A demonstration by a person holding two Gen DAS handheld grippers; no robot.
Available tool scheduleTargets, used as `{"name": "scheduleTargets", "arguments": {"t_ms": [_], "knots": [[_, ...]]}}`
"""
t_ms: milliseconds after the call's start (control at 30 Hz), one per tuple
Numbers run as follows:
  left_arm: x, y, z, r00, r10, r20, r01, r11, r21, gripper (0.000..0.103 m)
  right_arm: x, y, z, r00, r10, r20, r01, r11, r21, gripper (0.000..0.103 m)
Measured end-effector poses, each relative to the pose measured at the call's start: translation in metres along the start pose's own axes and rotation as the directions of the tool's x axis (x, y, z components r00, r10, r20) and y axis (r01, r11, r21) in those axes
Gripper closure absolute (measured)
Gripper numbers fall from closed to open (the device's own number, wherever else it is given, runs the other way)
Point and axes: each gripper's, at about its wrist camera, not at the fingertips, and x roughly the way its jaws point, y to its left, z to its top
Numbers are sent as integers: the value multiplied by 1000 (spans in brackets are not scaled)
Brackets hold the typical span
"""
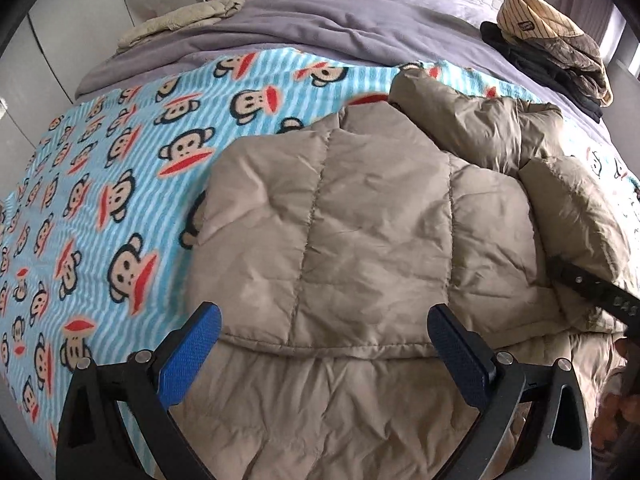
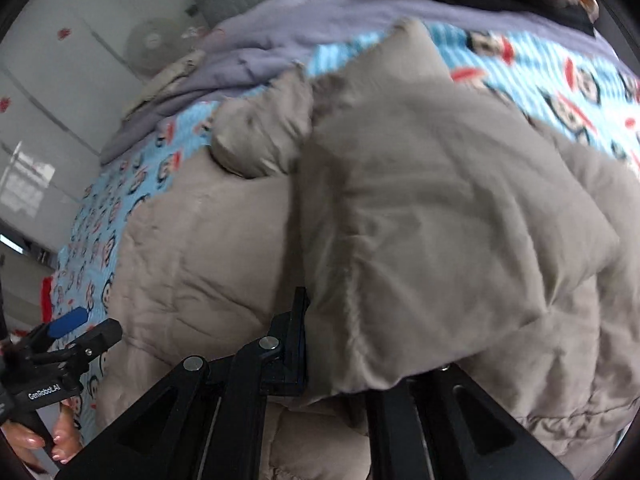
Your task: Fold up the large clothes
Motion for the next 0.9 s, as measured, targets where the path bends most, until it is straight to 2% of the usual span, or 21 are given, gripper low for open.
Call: {"name": "scheduleTargets", "arguments": {"t_ms": [33, 100, 167, 200, 333, 400, 467, 500, 567, 633, 700, 767, 800, 833, 867, 900], "knots": [[1, -1, 0, 1000, -5, -4, 5, 1000, 1, 0, -2, -1, 1, 1000, 0, -6, 0, 1000, 9, 92], [4, -5, 2, 1000, -26, -12, 26, 1000, 3, 0, -9, -1, 1, 1000, 11, -12, -10, 1000, 29, 75], [6, -6, 5, 998, -59, -17, 59, 998, -6, 0, -25, 0, 2, 999, 46, 8, -46, 997, 58, 35], [7, -6, 6, 997, -75, -19, 75, 997, -14, 0, -34, -2, 0, 998, 58, 29, -60, 995, 76, 31], [10, -1, 11, 992, -121, -22, 120, 992, -39, 0, -59, -28, -5, 993, 66, 101, -89, 966, 241, 30], [9, 4, 13, 990, -139, -14, 138, 990, -42, 0, -62, -51, -3, 985, 92, 144, -139, 923, 360, 34], [6, 12, 16, 986, -168, -4, 167, 985, -49, 4, -62, -67, 3, 980, 92, 177, -161, 888, 431, 90], [6, 15, 17, 983, -185, -6, 184, 981, -55, 8, -62, -67, 7, 977, 97, 189, -171, 889, 425, 91], [5, 23, 18, 975, -220, -9, 219, 973, -73, 8, -59, -46, 22, 971, 119, 205, -187, 917, 352, 91], [4, 33, 20, 963, -270, -2, 269, 958, -104, 8, -53, -9, 32, 968, 162, 190, -202, 956, 213, 91], [1, 40, 22, 949, -314, 13, 313, 941, -131, 8, -43, 29, 35, 973, 192, 131, -203, 976, 81, 91], [-1, 44, 23, 937, -347, 25, 347, 926, -149, 8, -26, 63, 30, 981, 190, 48, -189, 982, -28, 87], [-2, 46, 25, 925, -378, 31, 377, 912, -161, 8, -19, 73, 26, 985, 173, 17, -172, 983, -58, 86], [-2, 46, 26, 916, -400, 33, 400, 901, -167, 8, -10, 81, 22, 989, 146, -17, -147, 986, -84, 79], [-2, 46, 27, 908, -417, 33, 416, 894, -169, 8, -4, 88, 18, 990, 131, -46, -135, 986, -97, 59], [-2, 44, 28, 900, -436, 28, 434, 886, -164, 8, -1, 89, 14, 989, 136, -65, -142, 986, -92, 48]]}}
